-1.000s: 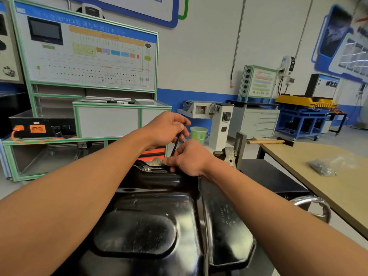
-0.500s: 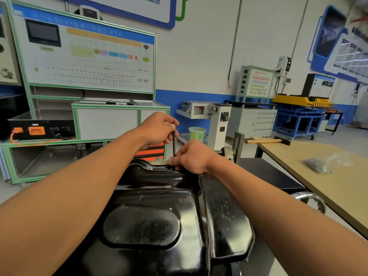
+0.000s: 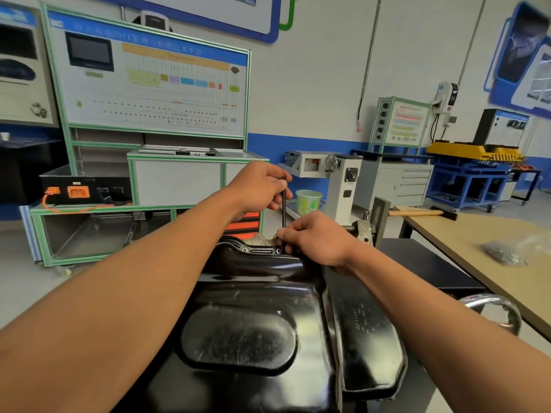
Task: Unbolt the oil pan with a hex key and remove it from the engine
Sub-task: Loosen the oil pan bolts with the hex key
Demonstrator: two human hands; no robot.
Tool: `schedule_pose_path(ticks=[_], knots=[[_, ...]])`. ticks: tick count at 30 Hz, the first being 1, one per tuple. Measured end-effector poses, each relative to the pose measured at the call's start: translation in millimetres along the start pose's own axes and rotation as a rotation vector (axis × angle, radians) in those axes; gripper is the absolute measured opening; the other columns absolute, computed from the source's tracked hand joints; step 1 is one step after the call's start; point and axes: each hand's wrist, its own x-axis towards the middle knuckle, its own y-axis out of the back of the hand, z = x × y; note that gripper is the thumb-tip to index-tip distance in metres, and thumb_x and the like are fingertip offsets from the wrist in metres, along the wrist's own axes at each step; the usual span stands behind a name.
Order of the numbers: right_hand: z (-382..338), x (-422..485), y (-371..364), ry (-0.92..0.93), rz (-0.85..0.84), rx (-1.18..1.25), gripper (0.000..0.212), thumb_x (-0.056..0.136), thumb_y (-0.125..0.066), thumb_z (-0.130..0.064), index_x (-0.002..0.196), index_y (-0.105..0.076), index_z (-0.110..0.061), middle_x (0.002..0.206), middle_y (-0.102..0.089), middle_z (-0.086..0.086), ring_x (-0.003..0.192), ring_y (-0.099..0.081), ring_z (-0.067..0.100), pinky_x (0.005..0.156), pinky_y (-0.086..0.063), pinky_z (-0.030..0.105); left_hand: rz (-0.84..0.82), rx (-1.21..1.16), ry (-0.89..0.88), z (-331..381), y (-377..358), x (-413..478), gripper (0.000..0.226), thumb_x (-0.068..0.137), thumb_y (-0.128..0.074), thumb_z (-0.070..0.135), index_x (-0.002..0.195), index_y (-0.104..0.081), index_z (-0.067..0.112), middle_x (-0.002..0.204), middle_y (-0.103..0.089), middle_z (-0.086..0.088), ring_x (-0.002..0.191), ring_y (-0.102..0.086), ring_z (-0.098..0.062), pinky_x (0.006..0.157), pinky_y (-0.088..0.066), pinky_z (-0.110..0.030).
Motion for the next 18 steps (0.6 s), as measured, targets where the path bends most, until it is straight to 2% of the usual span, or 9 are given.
schedule_pose_path(ticks=[4, 8, 13, 18], knots=[[1.1, -1.1, 0.0, 0.024, 0.007, 0.013, 0.040, 0.101, -0.059, -0.026, 0.064, -0.066, -0.016, 0.040, -0.052, -0.013, 0.035, -0.042, -0.001, 0.041, -0.031, 0.009, 0.010, -0.006, -0.007, -1.5, -1.5, 1.6, 0.016, 0.099, -0.050, 0.001, 0.107, -0.062, 0.008, 0.077, -0.070, -0.006, 0.056, -0.055, -0.007, 0.050, -0.048, -0.019], [3.4, -4.1, 0.2, 0.031, 0.001, 0.057, 0.040, 0.101, -0.060, -0.025, 0.062, -0.065, -0.016, 0.043, -0.052, -0.011, 0.037, -0.036, 0.002, 0.042, -0.029, 0.012, 0.016, -0.002, -0.007, 0.2, -2.0, 1.0, 0.016, 0.099, -0.051, 0.001, 0.107, -0.063, 0.008, 0.077, -0.070, -0.005, 0.056, -0.054, -0.007, 0.051, -0.048, -0.019], [-3.3, -2.4, 1.8, 0.006, -0.041, 0.000, 0.036, 0.099, -0.062, -0.024, 0.065, -0.068, -0.017, 0.039, -0.053, -0.014, 0.036, -0.043, -0.002, 0.043, -0.032, 0.009, 0.007, 0.035, 0.011, 0.3, -2.4, -2.2, 0.017, 0.100, -0.050, 0.001, 0.110, -0.062, 0.006, 0.081, -0.070, -0.009, 0.061, -0.053, -0.011, 0.051, -0.049, -0.019], [-4.6, -1.8, -0.6, 0.007, -0.016, -0.048, 0.040, 0.097, -0.065, -0.021, 0.057, -0.063, -0.019, 0.035, -0.051, -0.016, 0.036, -0.046, -0.004, 0.043, -0.032, 0.007, 0.001, 0.022, 0.027, 0.5, -3.3, -2.8, 0.018, 0.100, -0.047, -0.001, 0.110, -0.061, 0.005, 0.083, -0.069, -0.011, 0.060, -0.052, -0.010, 0.050, -0.048, -0.018]])
